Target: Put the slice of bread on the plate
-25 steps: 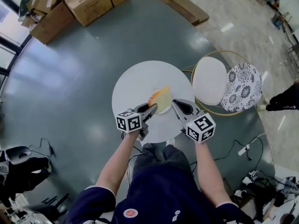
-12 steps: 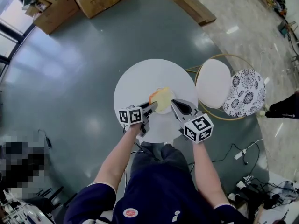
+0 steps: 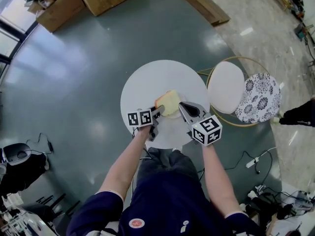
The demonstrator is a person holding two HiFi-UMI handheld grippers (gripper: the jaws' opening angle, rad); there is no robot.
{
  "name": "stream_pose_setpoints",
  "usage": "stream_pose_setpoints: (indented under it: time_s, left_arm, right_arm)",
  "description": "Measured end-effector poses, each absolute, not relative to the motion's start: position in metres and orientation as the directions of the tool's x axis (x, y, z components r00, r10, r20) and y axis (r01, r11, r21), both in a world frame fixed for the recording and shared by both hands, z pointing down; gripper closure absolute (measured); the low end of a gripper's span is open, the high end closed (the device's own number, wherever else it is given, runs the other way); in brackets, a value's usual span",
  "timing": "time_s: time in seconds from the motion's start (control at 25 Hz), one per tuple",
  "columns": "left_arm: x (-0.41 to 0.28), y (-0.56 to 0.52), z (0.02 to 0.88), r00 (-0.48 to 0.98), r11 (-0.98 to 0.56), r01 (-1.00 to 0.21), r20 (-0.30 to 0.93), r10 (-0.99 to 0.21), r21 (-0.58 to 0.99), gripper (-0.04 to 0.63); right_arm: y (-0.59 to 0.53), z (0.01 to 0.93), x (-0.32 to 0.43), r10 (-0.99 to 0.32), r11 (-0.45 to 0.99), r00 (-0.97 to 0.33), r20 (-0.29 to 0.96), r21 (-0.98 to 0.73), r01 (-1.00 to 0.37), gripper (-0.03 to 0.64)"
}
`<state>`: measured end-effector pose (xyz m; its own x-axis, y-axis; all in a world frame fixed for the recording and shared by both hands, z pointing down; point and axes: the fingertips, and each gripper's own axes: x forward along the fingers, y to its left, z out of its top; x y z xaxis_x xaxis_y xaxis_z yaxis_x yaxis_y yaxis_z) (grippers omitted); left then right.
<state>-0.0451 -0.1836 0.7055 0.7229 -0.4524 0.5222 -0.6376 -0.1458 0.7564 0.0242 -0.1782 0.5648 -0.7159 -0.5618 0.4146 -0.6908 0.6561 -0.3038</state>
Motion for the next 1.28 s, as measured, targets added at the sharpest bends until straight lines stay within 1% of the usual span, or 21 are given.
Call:
stream_pose_setpoints:
  time_s: [0.2, 0.56, 0.72, 0.88, 0.96, 1.04, 1.16, 1.28]
  left_arm:
    - [-0.05, -0.184, 0.715, 0.682, -0.128, -0.688, 0.575, -0.452, 0.715, 0.481]
    - [-0.063, -0.19, 0.724, 0.571, -0.147, -0.802, 0.67, -0.474, 0.58, 0.422]
    - [-0.064, -0.191, 0.723, 0.53, -0.172, -0.839, 0.699, -0.48, 0.517, 0.417]
    - [-0.076, -0.193, 0.714, 0.464, -0.208, -0.884, 0.725, -0.509, 0.419, 0.417]
    - [-0.081, -0.196, 0.698, 0.439, -0.23, -0.897, 0.713, -0.547, 0.376, 0.417]
    - [-0.081, -0.198, 0.676, 0.446, -0.277, -0.895, 0.684, -0.576, 0.351, 0.417]
    - [-0.079, -0.196, 0.642, 0.505, -0.376, -0.862, 0.632, -0.588, 0.34, 0.418]
    - [-0.075, -0.192, 0.604, 0.568, -0.455, -0.822, 0.551, -0.611, 0.341, 0.42]
  right_arm:
    - [-0.177, 0.561, 0.024, -0.565, 0.658, -0.717, 0.409, -0.301, -0.69, 0.609]
    - [-0.177, 0.561, 0.027, -0.565, 0.658, -0.72, 0.404, -0.306, -0.688, 0.609]
    - [-0.177, 0.56, 0.029, -0.565, 0.66, -0.723, 0.399, -0.307, -0.686, 0.609]
    - [-0.178, 0.555, 0.028, -0.566, 0.665, -0.727, 0.388, -0.306, -0.681, 0.609]
    - [-0.178, 0.55, 0.029, -0.566, 0.67, -0.731, 0.38, -0.305, -0.677, 0.609]
    - [-0.178, 0.544, 0.03, -0.568, 0.674, -0.735, 0.372, -0.302, -0.674, 0.609]
    - [-0.178, 0.534, 0.028, -0.576, 0.677, -0.736, 0.355, -0.297, -0.673, 0.609]
    - [-0.179, 0.522, 0.027, -0.587, 0.682, -0.74, 0.328, -0.292, -0.67, 0.609]
